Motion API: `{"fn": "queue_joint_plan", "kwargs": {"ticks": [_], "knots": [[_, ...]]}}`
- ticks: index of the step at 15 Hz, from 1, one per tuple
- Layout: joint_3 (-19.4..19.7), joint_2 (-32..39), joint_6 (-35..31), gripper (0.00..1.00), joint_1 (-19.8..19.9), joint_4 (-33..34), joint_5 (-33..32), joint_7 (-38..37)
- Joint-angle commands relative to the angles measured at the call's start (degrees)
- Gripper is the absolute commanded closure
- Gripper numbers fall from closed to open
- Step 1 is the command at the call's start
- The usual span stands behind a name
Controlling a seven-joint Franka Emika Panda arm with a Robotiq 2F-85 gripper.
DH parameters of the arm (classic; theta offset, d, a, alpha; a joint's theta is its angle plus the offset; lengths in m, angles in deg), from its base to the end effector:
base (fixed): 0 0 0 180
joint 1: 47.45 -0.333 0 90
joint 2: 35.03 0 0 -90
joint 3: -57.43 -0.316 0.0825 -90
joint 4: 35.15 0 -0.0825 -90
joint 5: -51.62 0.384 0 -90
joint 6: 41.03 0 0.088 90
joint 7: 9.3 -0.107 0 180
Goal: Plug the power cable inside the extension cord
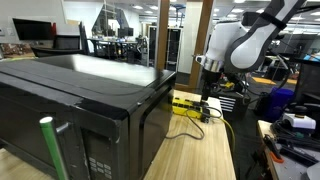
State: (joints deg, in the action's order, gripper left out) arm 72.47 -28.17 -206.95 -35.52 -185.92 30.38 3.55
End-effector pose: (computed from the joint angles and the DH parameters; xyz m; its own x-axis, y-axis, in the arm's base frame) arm 0.4018 -0.1834 0.2196 0.9905 0.1174 0.0718 0.1021 -0.9767 0.1887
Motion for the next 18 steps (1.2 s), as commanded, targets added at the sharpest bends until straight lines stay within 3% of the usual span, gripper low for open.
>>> {"fn": "queue_joint_plan", "kwargs": {"ticks": [1, 4, 5, 6, 8, 16, 18], "knots": [[1.9, 3.6, -5.4, 0.02, -0.3, 0.4, -3.1, -2.3], [3.2, 6.2, -8.1, 0.04, -1.0, 0.8, -2.5, -1.9], [3.4, 6.9, -9.1, 0.09, -1.2, 0.9, -2.1, -1.6], [3.4, 7.7, -10.0, 0.31, -1.2, 1.1, -1.4, -1.0], [3.6, 8.8, -11.1, 0.37, -1.7, 1.5, -0.9, -0.8], [5.8, 8.7, -8.4, 0.95, -5.8, 2.5, -2.4, -1.5], [7.6, 7.9, -2.3, 0.96, -7.7, 3.9, -3.9, -1.6]]}}
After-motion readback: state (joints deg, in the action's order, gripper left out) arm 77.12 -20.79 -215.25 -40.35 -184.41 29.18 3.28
